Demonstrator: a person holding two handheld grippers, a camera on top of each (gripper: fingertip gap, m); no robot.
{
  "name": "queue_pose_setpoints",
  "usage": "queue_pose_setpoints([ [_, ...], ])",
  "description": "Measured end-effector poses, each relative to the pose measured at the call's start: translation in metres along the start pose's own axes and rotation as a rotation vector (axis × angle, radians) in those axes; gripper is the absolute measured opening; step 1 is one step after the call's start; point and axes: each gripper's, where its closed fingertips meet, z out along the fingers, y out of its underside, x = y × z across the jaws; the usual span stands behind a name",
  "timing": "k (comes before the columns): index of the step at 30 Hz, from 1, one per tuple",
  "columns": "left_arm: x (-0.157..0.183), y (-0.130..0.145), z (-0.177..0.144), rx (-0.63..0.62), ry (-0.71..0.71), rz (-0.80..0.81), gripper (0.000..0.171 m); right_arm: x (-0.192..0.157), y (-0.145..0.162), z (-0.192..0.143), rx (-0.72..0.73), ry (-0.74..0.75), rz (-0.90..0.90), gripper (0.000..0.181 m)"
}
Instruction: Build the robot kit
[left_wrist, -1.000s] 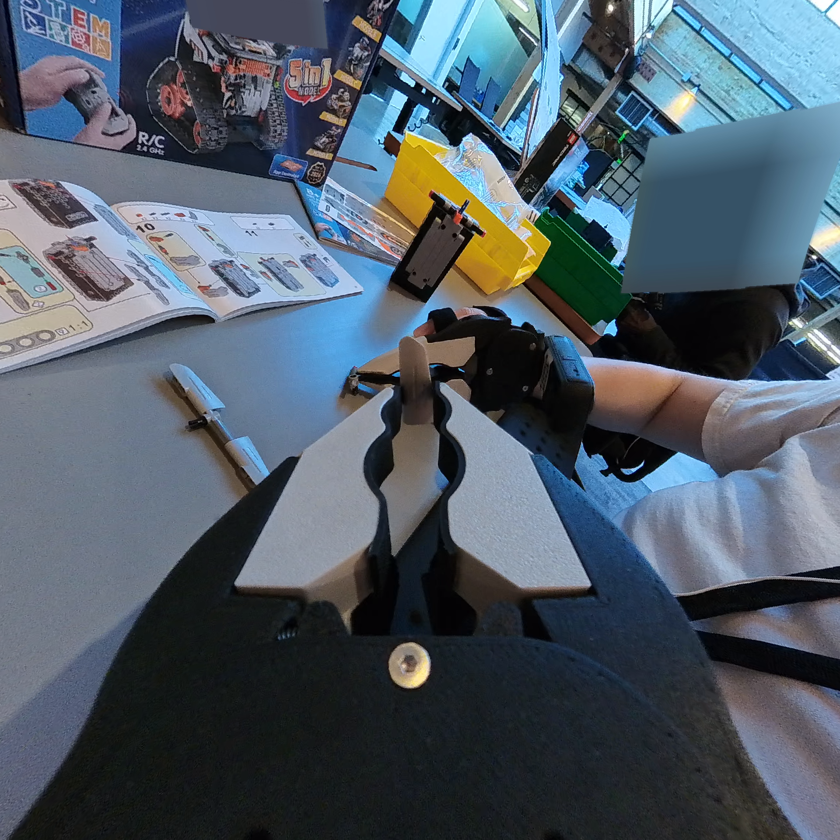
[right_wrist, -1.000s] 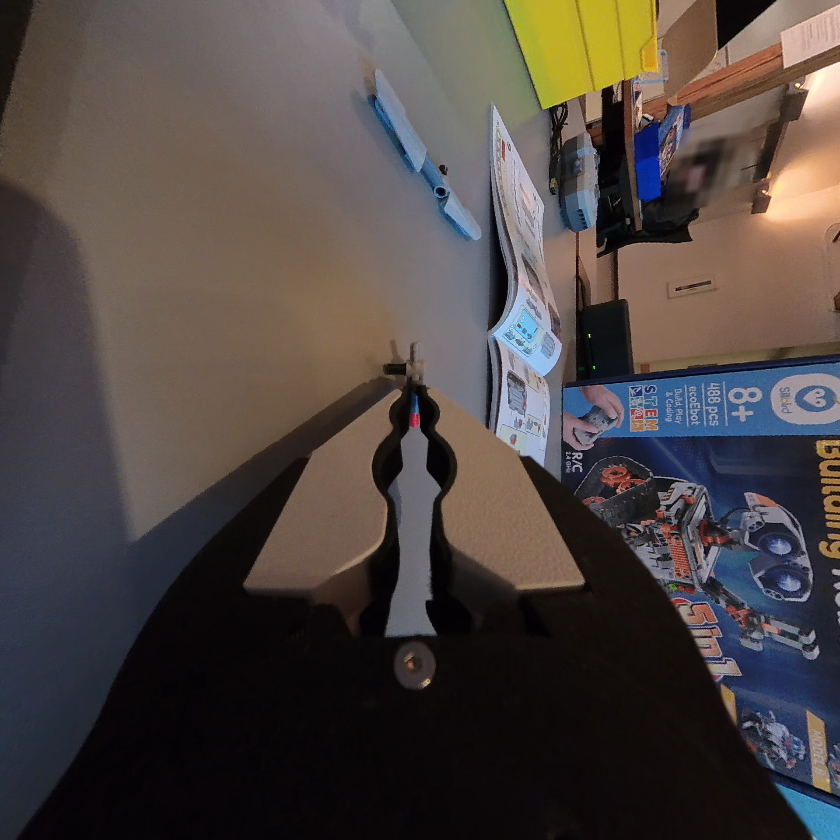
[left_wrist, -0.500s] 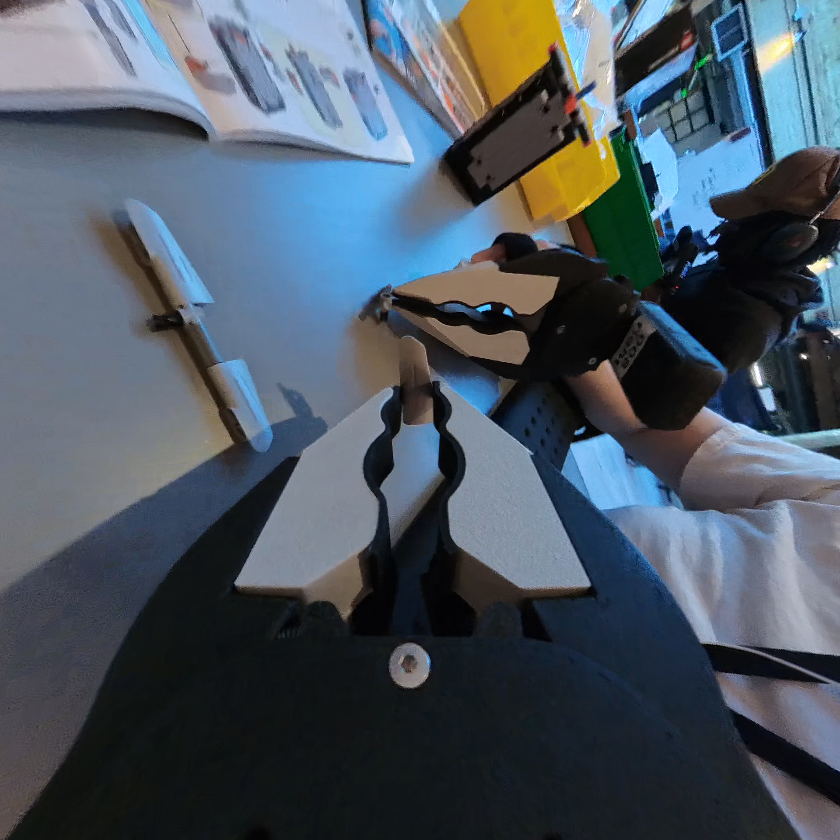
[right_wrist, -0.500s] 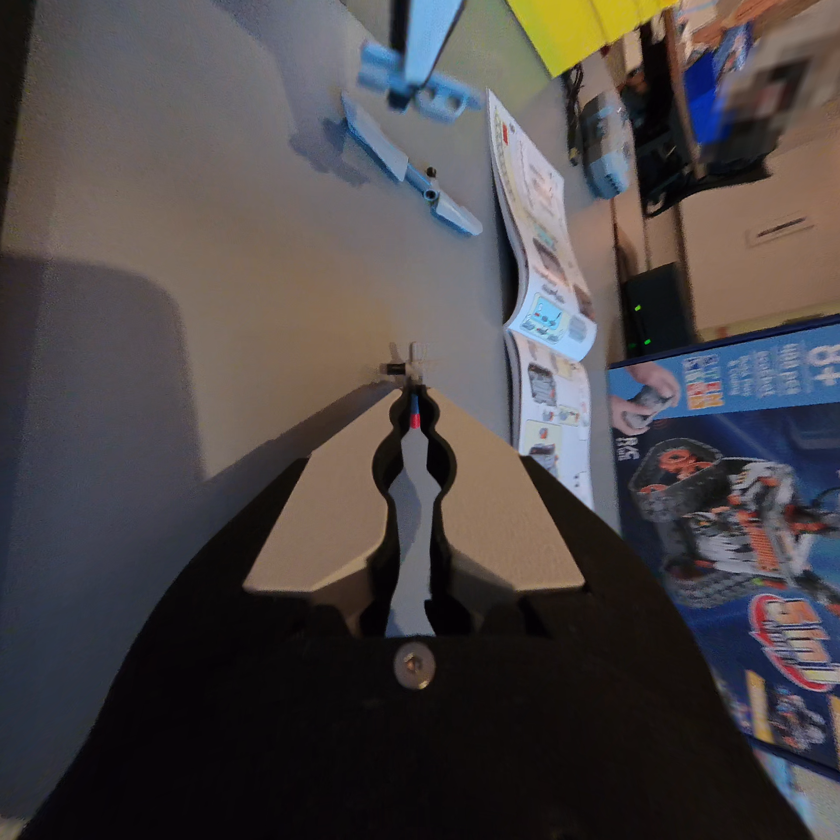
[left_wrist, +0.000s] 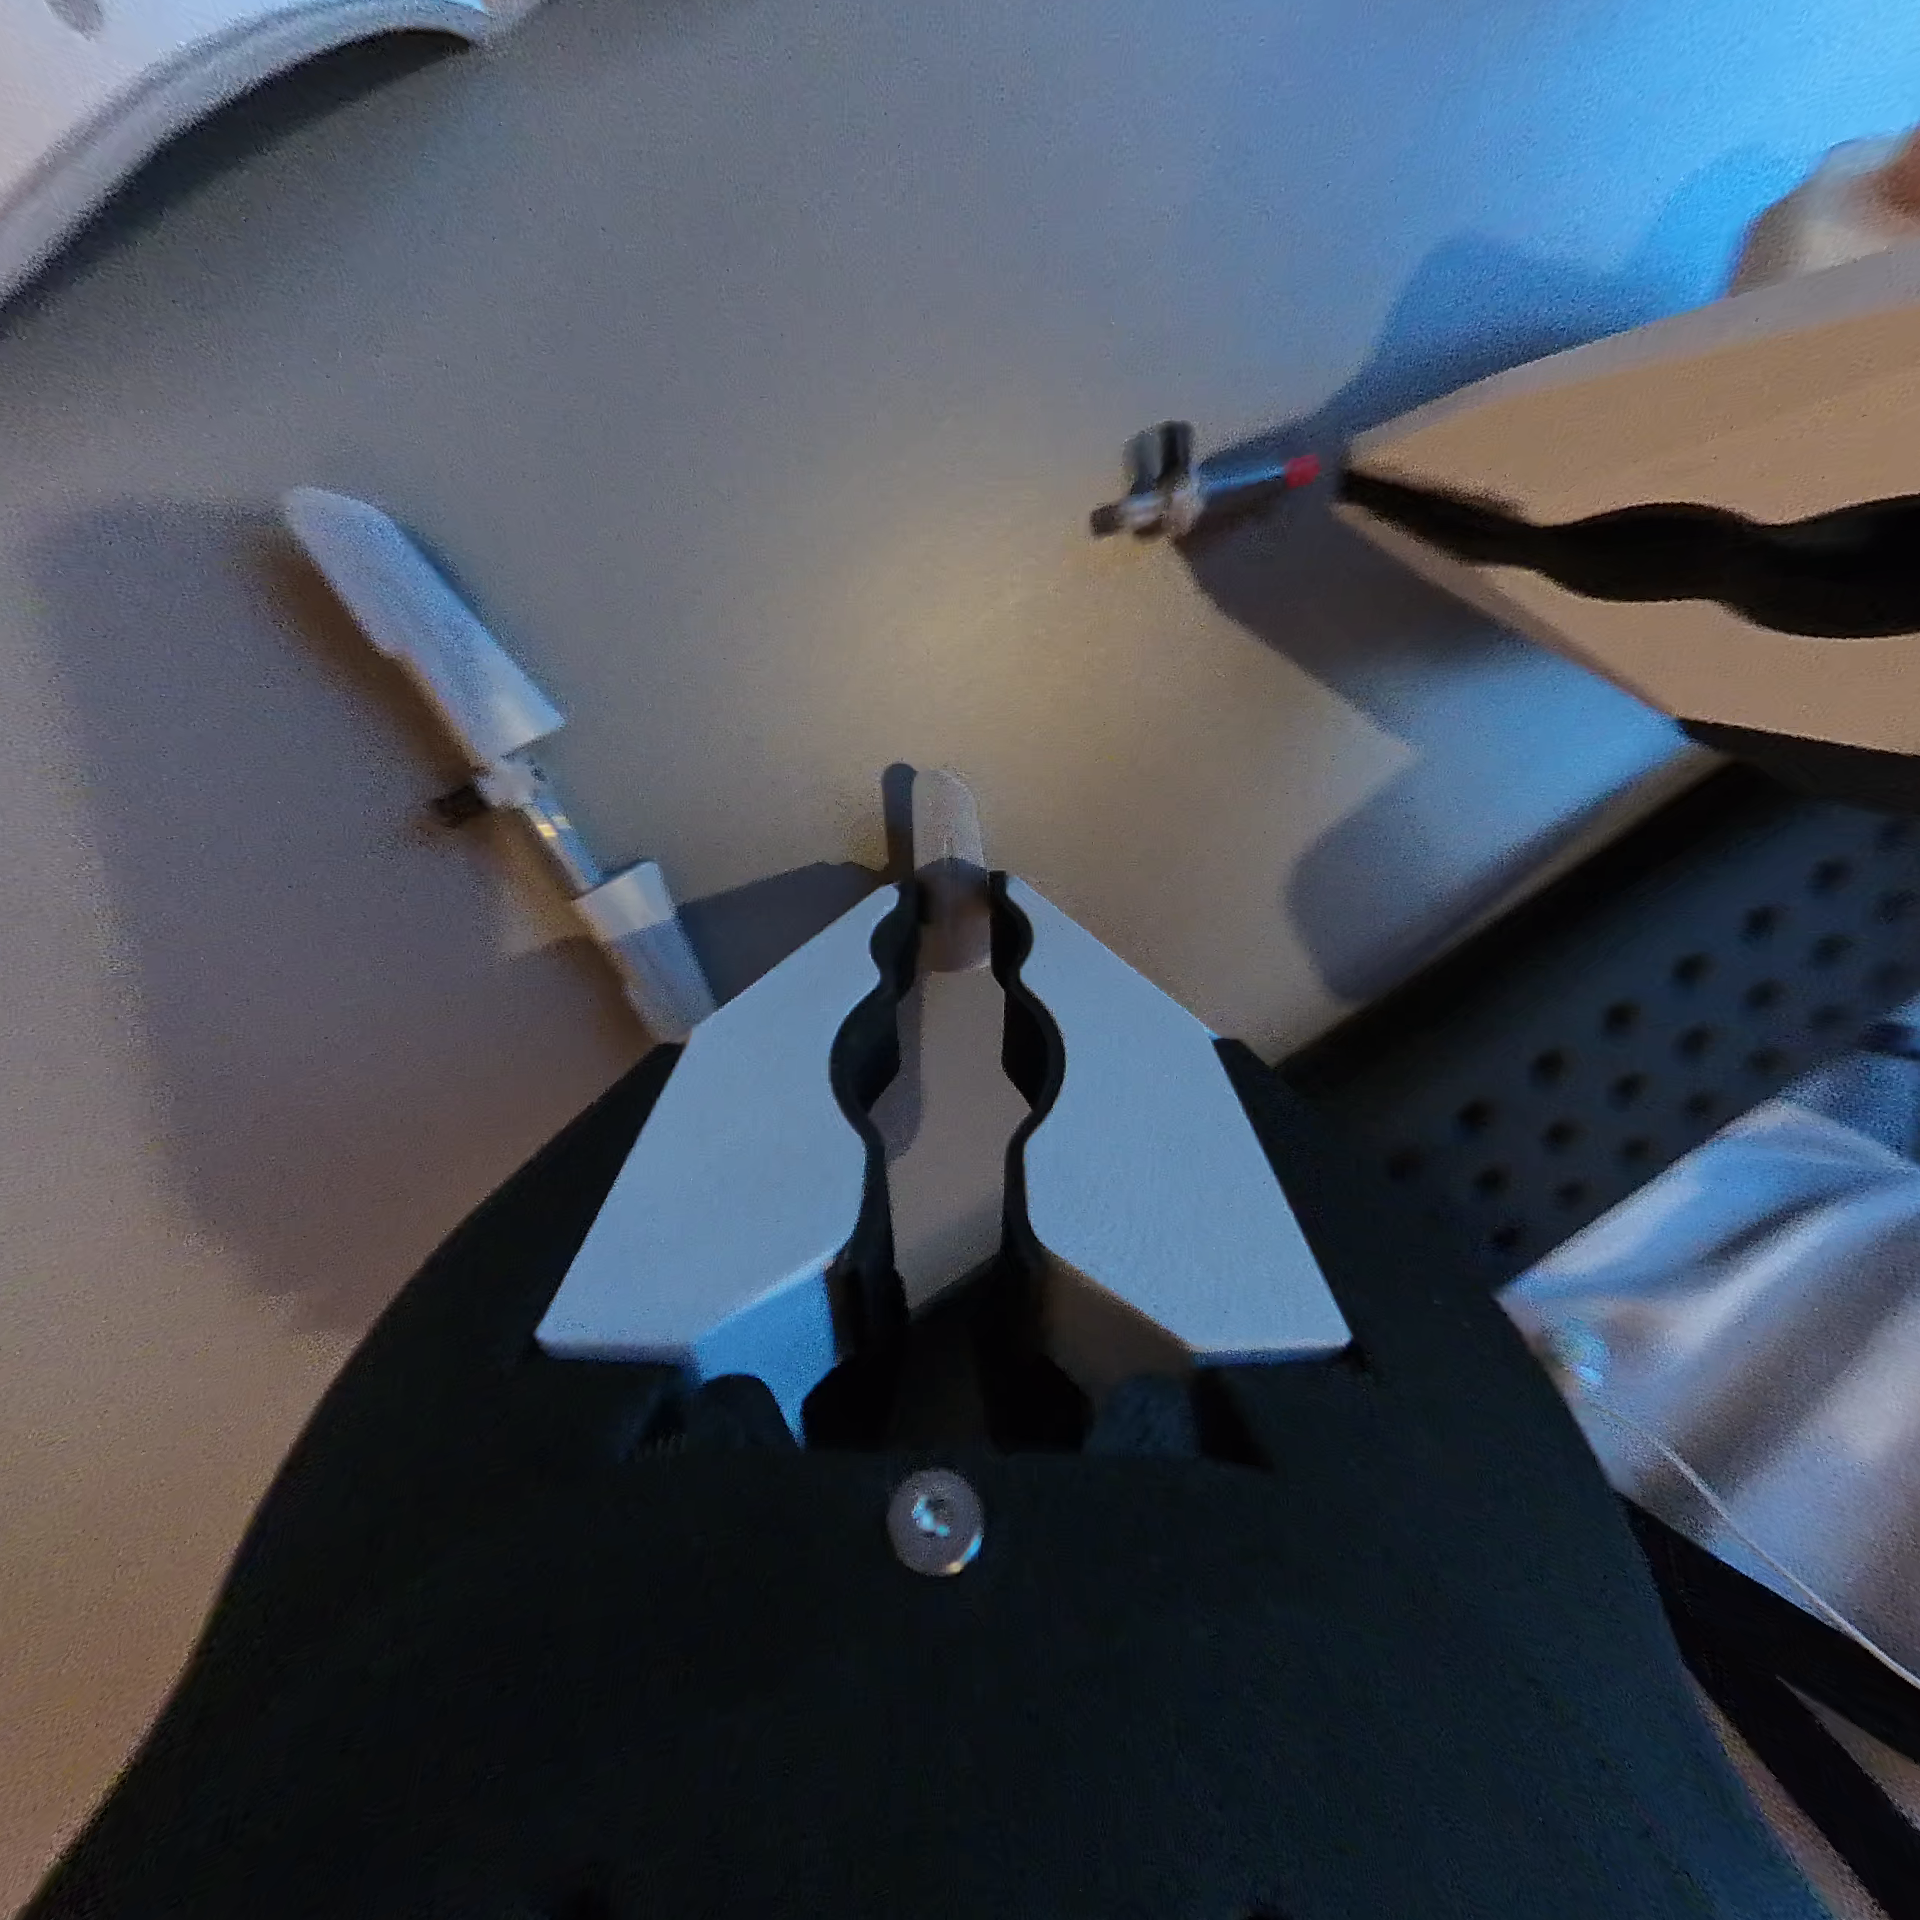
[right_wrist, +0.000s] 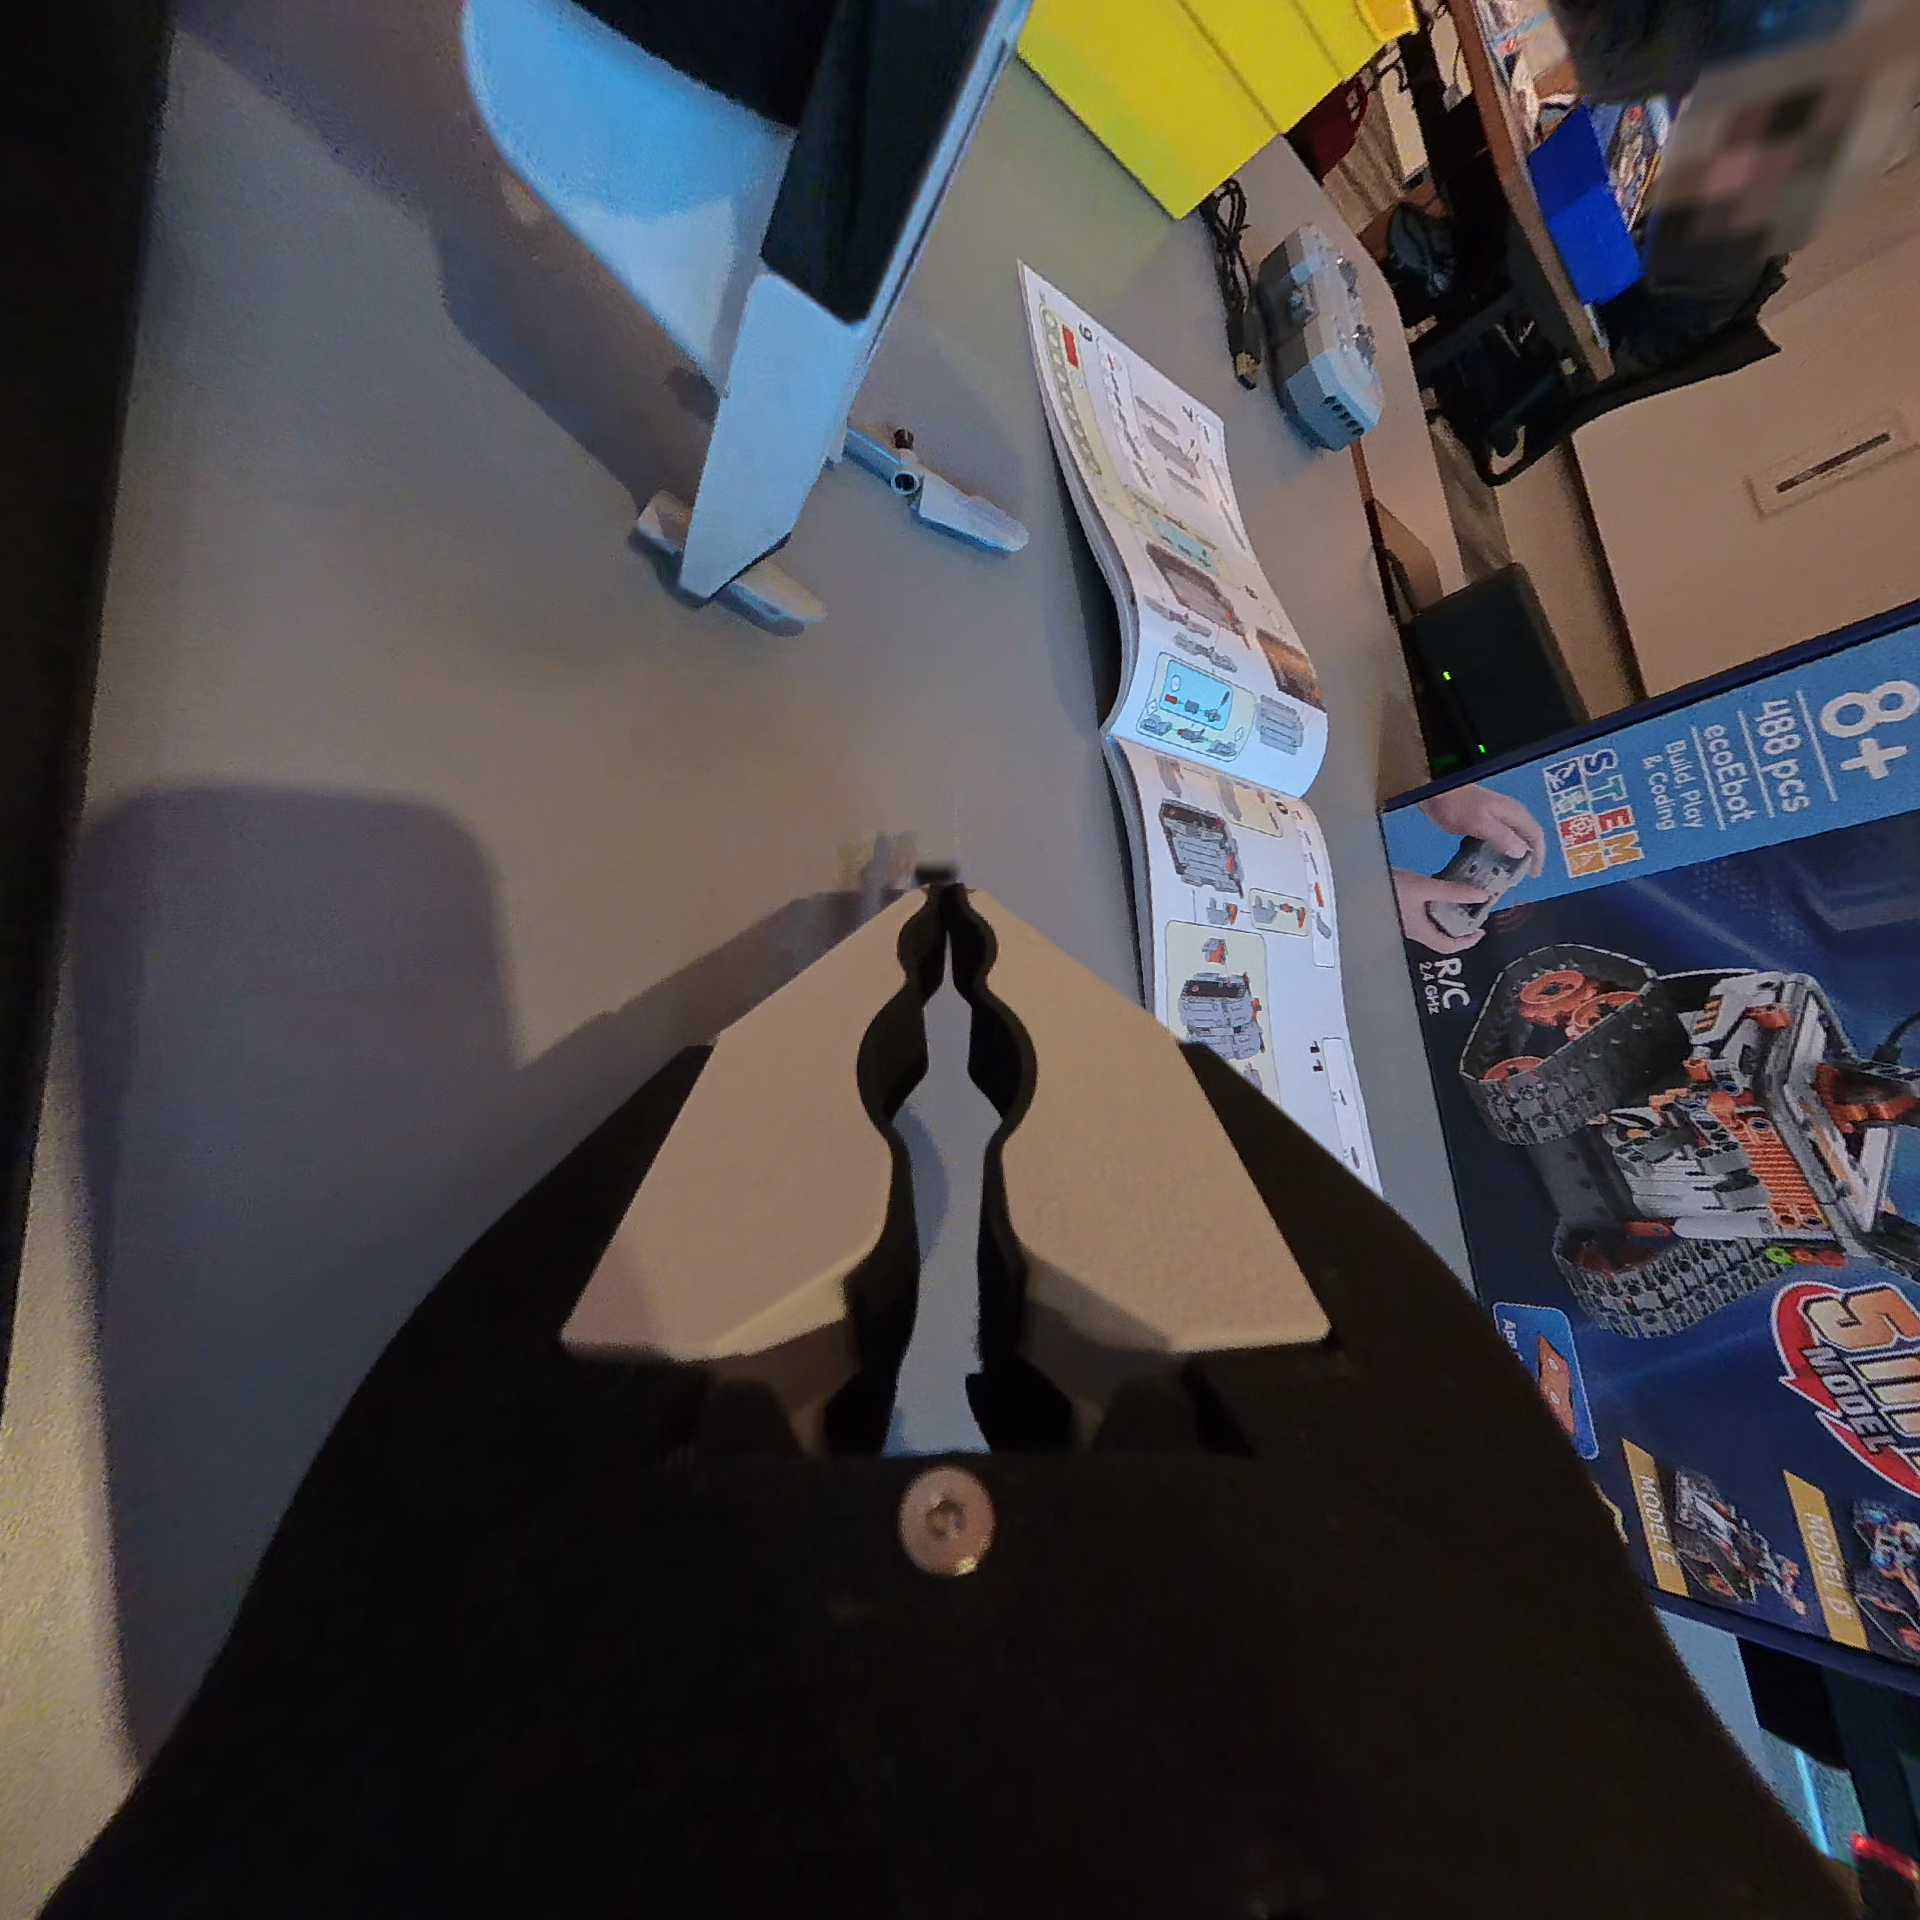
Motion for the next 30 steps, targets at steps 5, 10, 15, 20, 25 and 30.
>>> queue_pose_setpoints([
  [5, -0.002, -0.001, 0.002, -0.069, -0.154, 0.103, 0.013, 0.004, -0.001, -0.005, 0.016, 0.002, 0.008, 0.000],
  [10, 0.008, 0.007, -0.007, -0.015, -0.065, 0.047, 0.061, 0.014, 0.026, 0.001, -0.035, -0.063, 0.225, 0.017],
  [15, 0.012, 0.002, -0.034, 0.179, -0.012, 0.036, 0.053, 0.004, 0.033, 0.011, 0.016, -0.306, 0.584, 0.023],
  [20, 0.014, -0.021, -0.066, 0.461, 0.142, 0.040, 0.033, -0.011, 0.027, 0.010, -0.003, -0.409, 0.536, 0.005],
  [25, 0.047, -0.045, -0.103, 0.701, 0.645, 0.003, 0.035, 0.033, -0.037, -0.026, 0.267, 0.000, 0.200, 0.005],
  [30, 0.062, -0.048, -0.100, 0.767, 0.659, 0.131, 0.013, 0.030, -0.062, -0.043, 0.318, 0.146, 0.051, 0.005],
])
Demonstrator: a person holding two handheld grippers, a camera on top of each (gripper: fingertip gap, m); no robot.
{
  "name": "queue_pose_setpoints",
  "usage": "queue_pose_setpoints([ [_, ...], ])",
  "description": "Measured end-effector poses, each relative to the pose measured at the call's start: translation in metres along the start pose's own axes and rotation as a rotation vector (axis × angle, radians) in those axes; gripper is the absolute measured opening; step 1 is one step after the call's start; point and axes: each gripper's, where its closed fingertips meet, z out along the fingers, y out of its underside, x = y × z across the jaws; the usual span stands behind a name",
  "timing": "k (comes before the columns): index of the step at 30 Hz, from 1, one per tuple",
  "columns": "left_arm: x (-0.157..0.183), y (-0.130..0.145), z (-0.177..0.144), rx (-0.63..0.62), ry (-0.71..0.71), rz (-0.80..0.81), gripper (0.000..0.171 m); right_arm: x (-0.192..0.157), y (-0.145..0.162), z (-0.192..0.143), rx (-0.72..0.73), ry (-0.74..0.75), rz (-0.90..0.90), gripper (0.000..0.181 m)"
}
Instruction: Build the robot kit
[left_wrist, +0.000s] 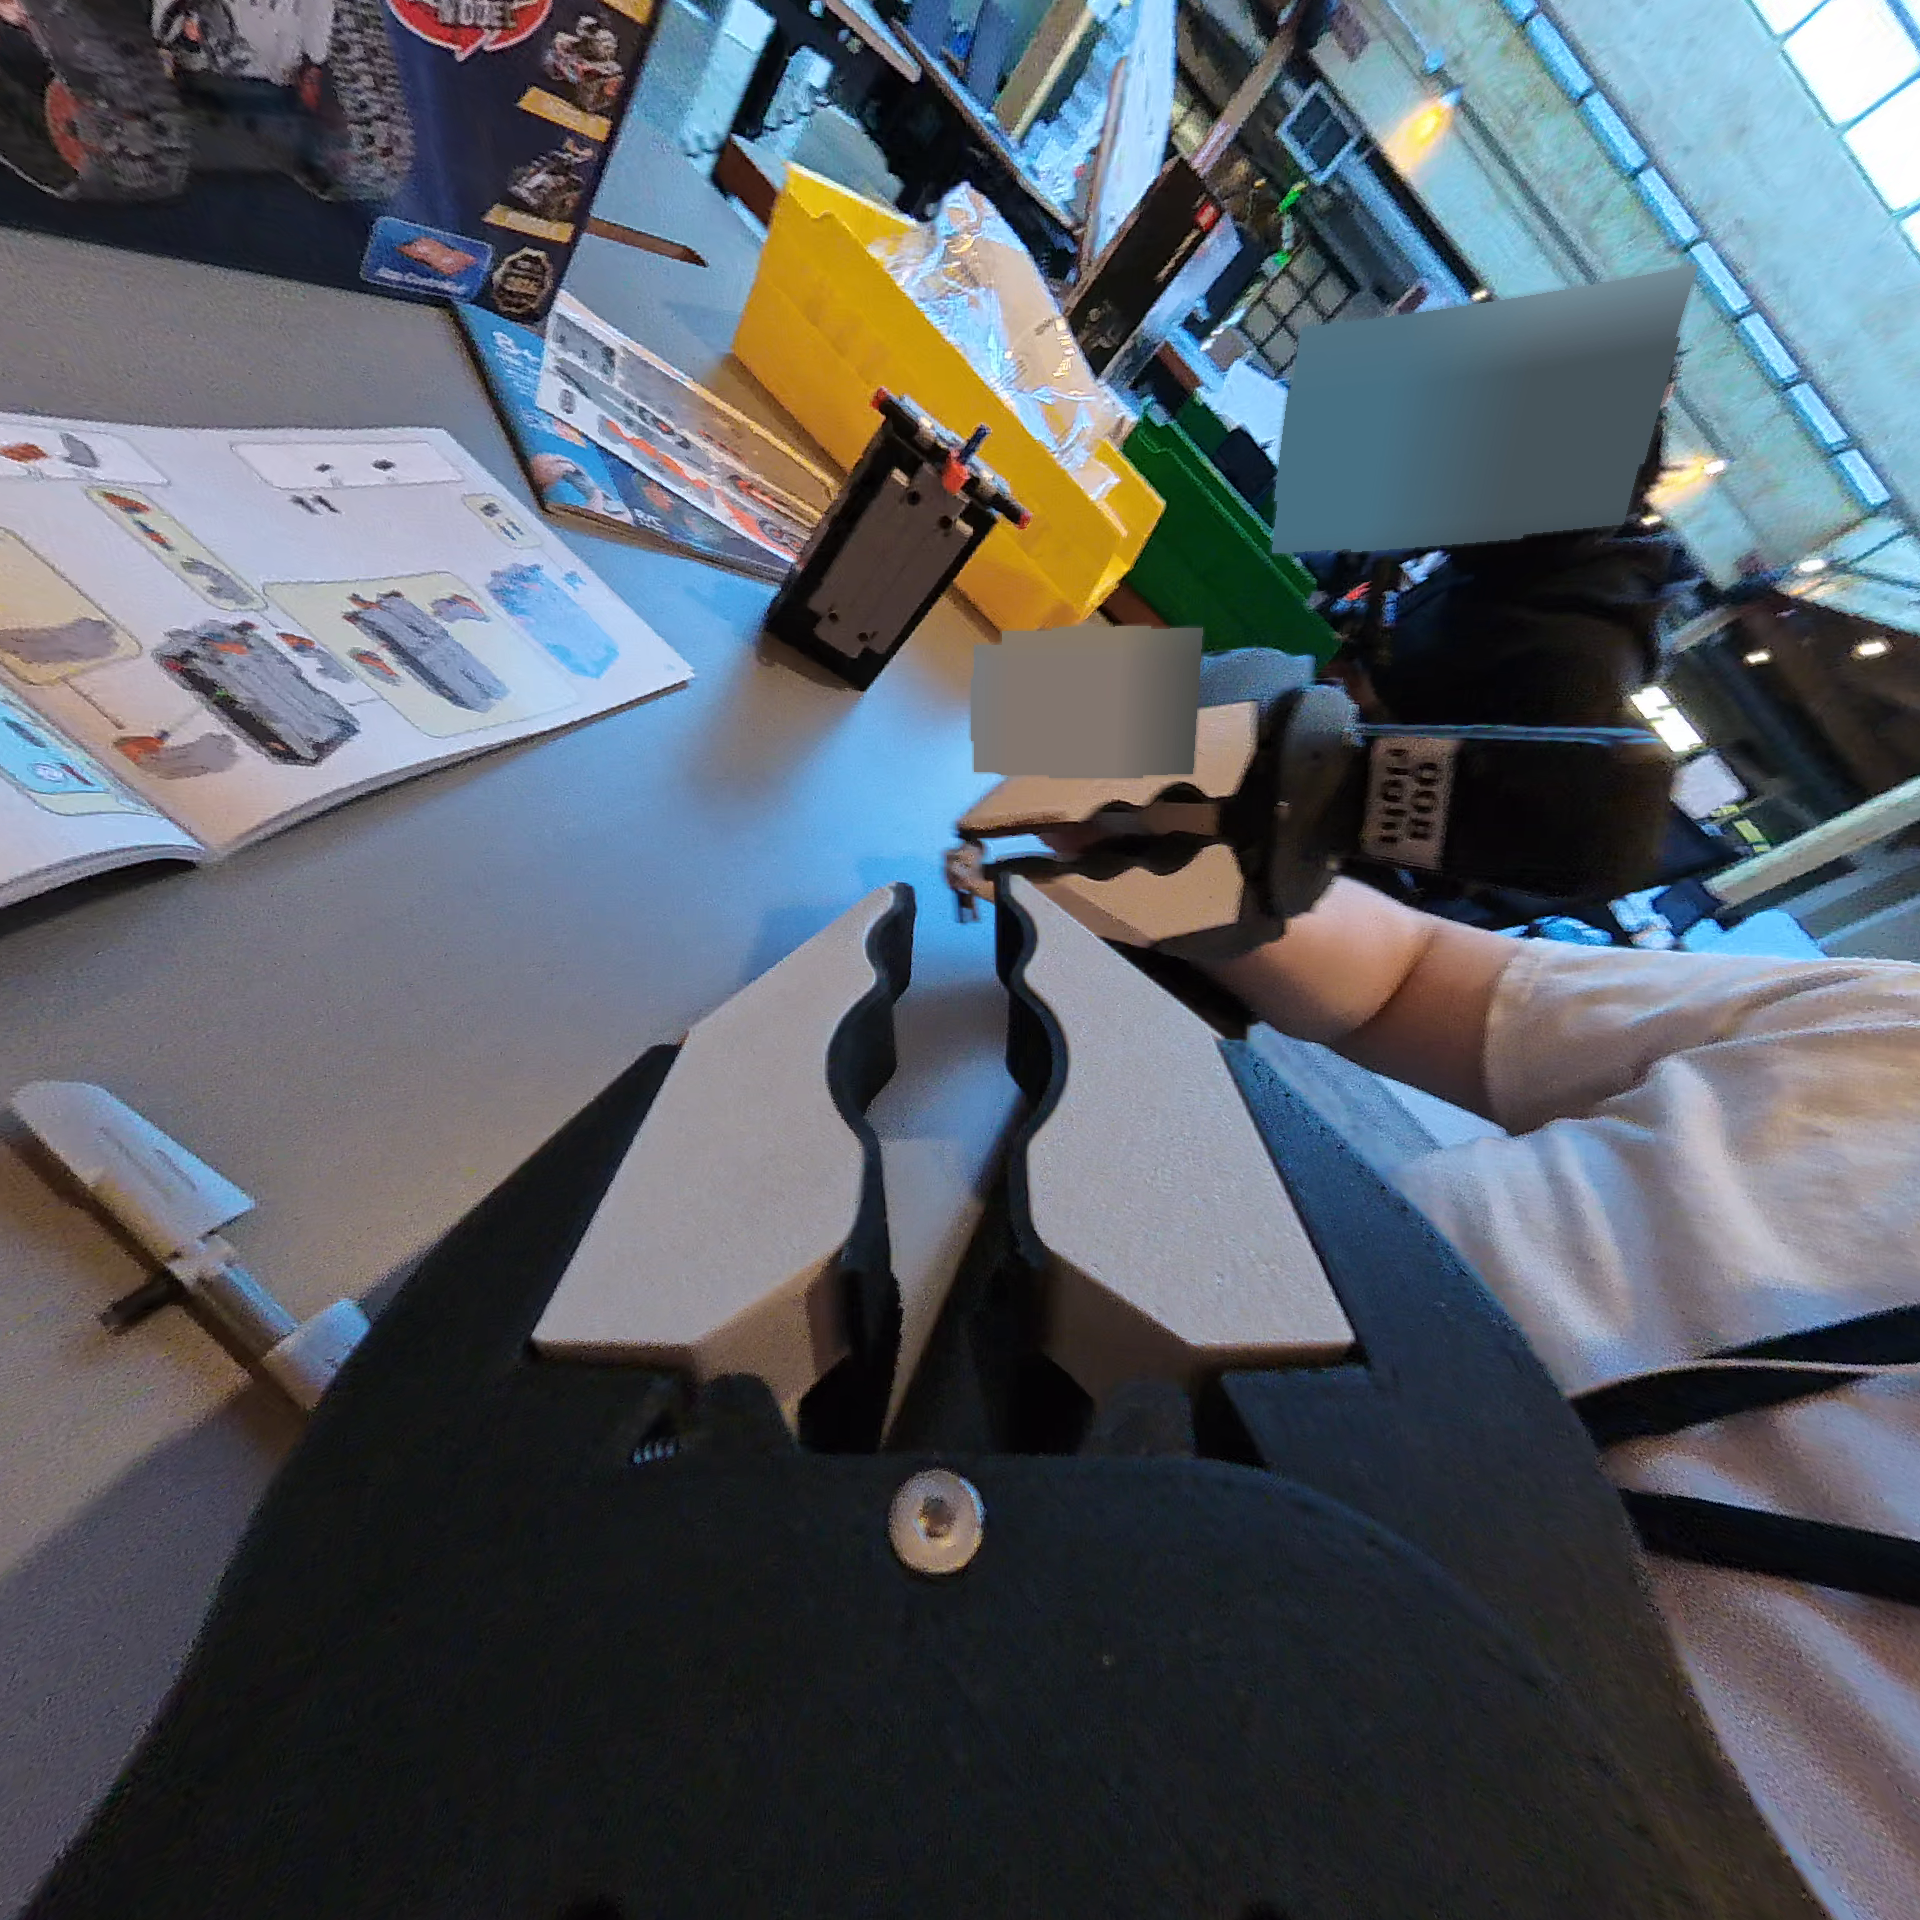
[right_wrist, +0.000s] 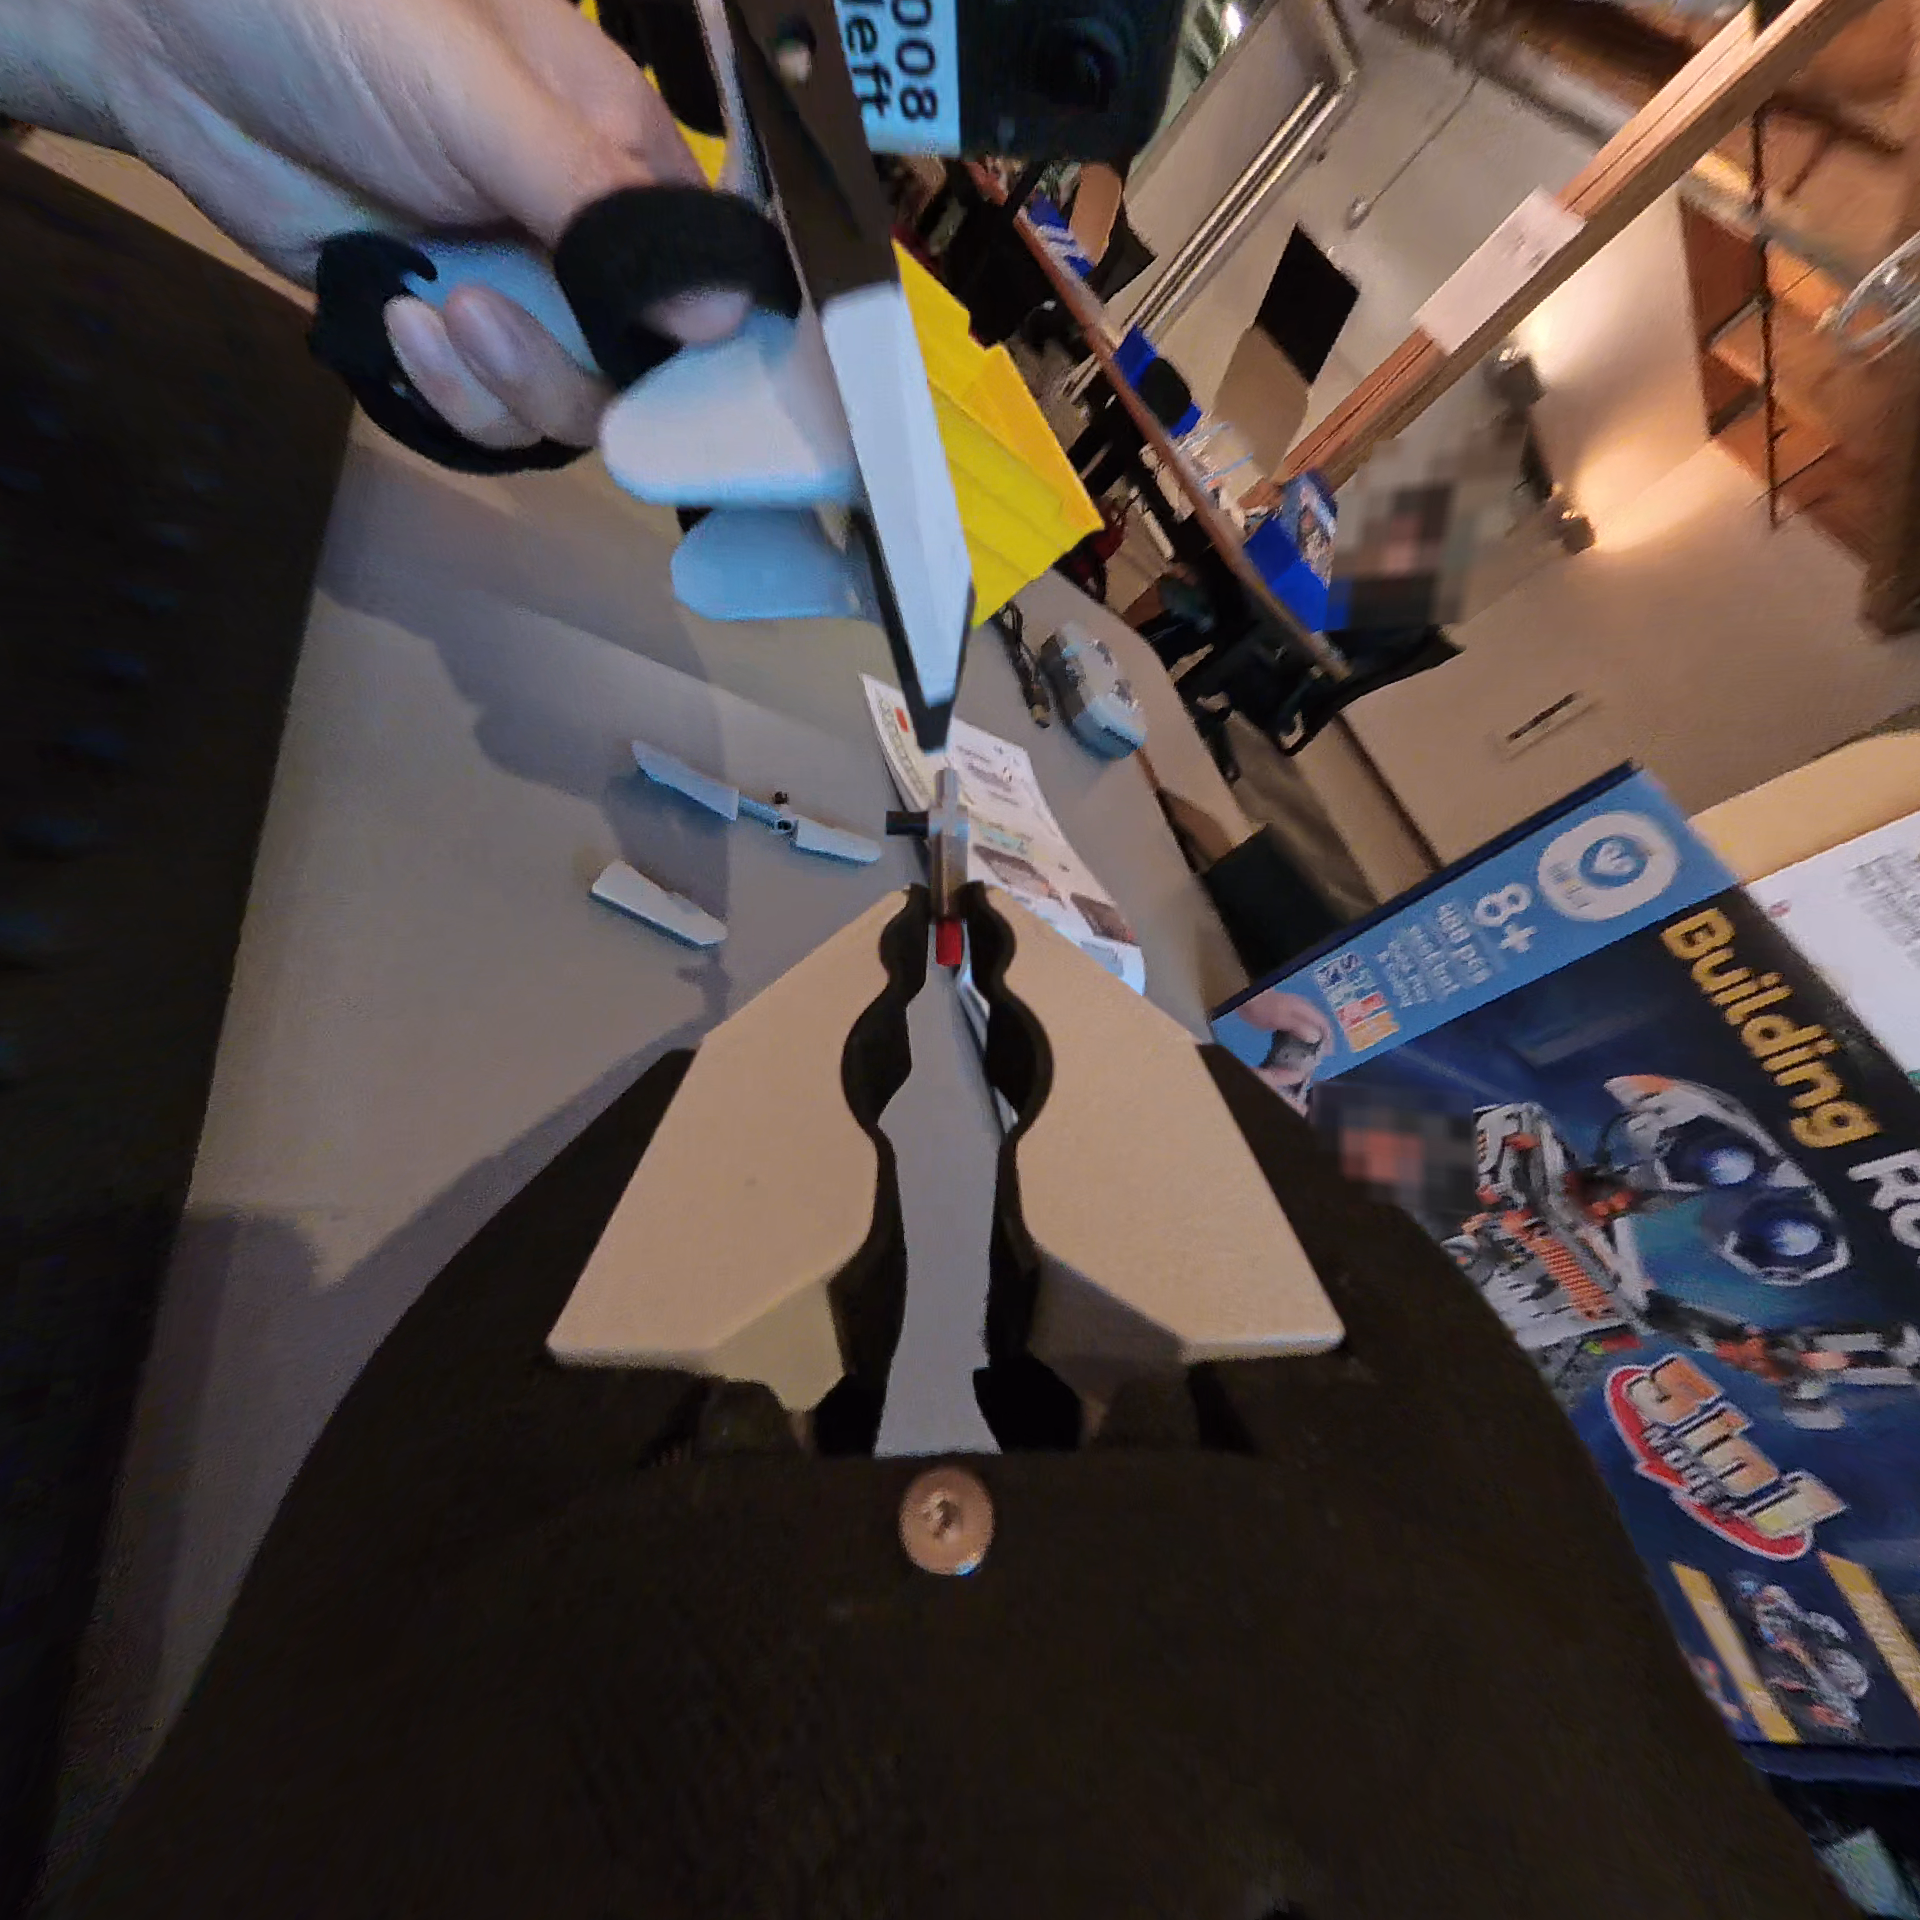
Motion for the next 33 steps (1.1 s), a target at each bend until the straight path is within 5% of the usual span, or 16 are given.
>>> queue_pose_setpoints([
  [11, 0.008, 0.013, 0.011, -0.101, 0.076, 0.040, 0.003, -0.008, -0.006, -0.003, 0.054, -0.058, 0.000, 0.006],
  [17, 0.011, 0.042, 0.006, -0.395, 0.047, 0.261, 0.002, -0.027, -0.013, -0.010, 0.148, -0.579, 0.755, 0.028],
  [20, 0.017, 0.052, 0.010, -0.488, 0.051, 0.348, 0.002, -0.031, -0.012, -0.014, 0.176, -0.733, 0.952, 0.021],
  [25, 0.025, 0.056, 0.013, -0.527, 0.067, 0.383, 0.001, -0.051, -0.006, -0.016, 0.102, -0.816, 0.929, 0.023],
  [28, 0.031, 0.057, 0.013, -0.521, 0.089, 0.419, 0.000, -0.061, -0.013, -0.022, 0.105, -0.907, 0.941, 0.005],
  [33, 0.022, 0.046, 0.006, -0.417, 0.055, 0.383, 0.009, -0.058, -0.012, -0.015, 0.109, -0.844, 0.929, 0.005],
])
